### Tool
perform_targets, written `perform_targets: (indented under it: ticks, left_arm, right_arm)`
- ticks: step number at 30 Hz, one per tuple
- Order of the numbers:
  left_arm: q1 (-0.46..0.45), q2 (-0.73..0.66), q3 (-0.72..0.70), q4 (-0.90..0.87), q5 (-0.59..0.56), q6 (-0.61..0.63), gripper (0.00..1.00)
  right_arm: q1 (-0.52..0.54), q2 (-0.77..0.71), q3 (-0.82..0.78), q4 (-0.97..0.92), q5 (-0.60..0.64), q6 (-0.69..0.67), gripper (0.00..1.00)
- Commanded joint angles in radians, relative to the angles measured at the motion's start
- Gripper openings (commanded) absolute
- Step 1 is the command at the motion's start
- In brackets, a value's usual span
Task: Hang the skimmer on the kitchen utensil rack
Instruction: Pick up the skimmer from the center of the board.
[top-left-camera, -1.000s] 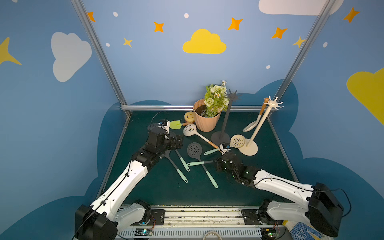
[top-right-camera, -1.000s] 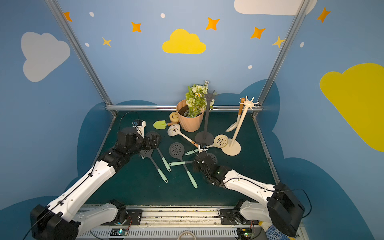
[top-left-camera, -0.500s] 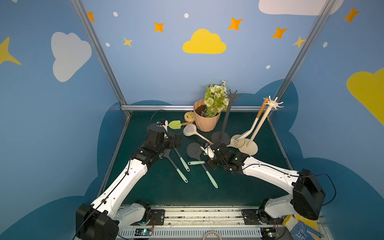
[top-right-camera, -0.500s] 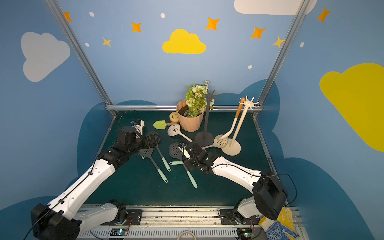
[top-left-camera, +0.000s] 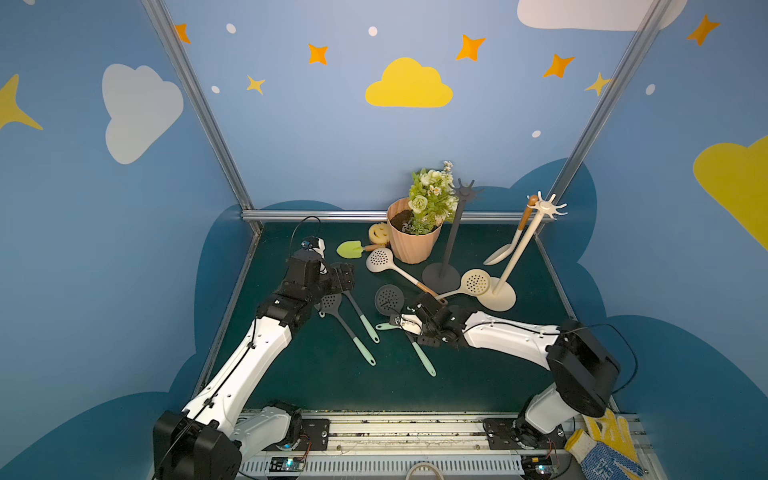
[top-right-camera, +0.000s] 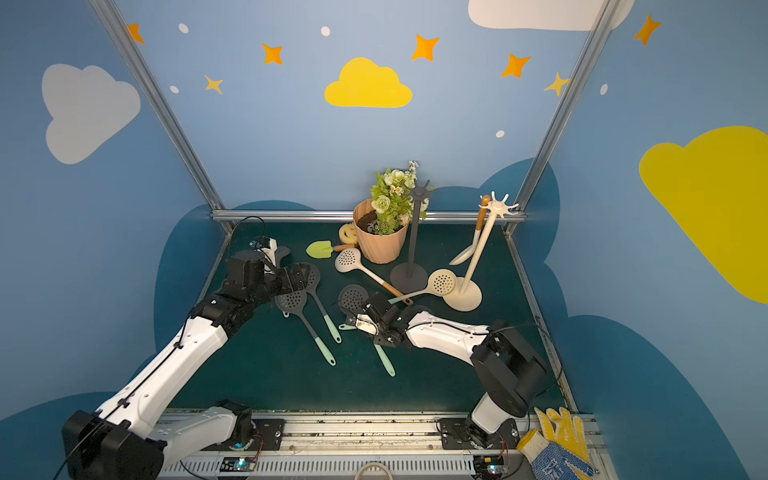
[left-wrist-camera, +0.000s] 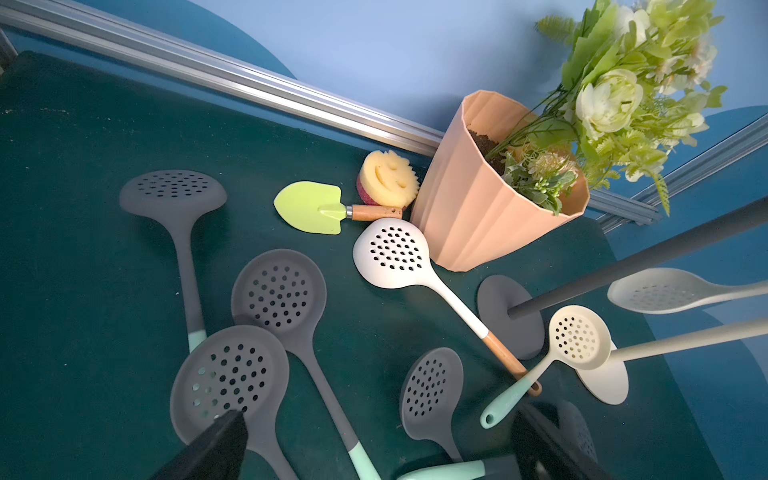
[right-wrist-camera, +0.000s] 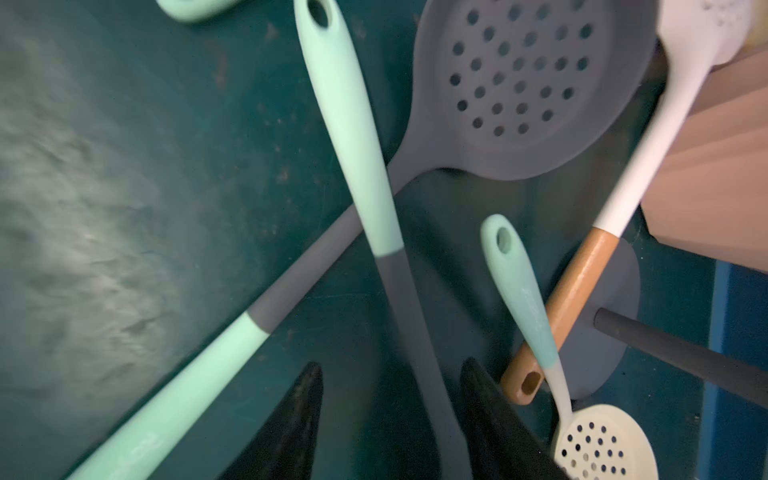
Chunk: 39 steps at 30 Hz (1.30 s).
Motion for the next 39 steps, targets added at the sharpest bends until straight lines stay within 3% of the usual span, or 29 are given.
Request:
perform_targets:
  ticks: [1,5,13,22,29,35,39]
  left_arm:
    - [0.014,0.002,0.013,0.018,0.016,-0.017,1.0]
    - [0.033,0.005,0.011,0.027,0.038,-0.031,1.0]
    - [0.061,-0.007,0.003,0.045,0.067,-0.047,1.0]
    - [0.075,-0.013,0.0,0.056,0.088,-0.058,1.0]
    - [0.076,-0.021,-0.005,0.065,0.095,-0.061,1.0]
    - [0.077,-0.035,-0.017,0.097,0.138,-0.067,1.0]
    - [0.08,-0.06,-0.043,0.161,0.223,-0.077,1.0]
  right_arm:
    - [0.003,0.049,0.006,0.082,0.104,-0.127,0.53]
    - [0.003,0.111,0.0,0.216,0.213,-0.194,0.51]
    - [0.003,0.165,-0.041,0.342,0.262,-0.266,0.44]
    - [0.017,0.059,-0.076,0.352,0.28,-0.224,0.1]
    - [0.03,-0.06,-0.094,0.283,0.275,-0.154,0.03]
    - [0.027,-0.237,-0.102,0.179,0.133,-0.002,0.02]
    - [-0.005,-0.37,-0.106,0.117,-0.059,0.139,0.02]
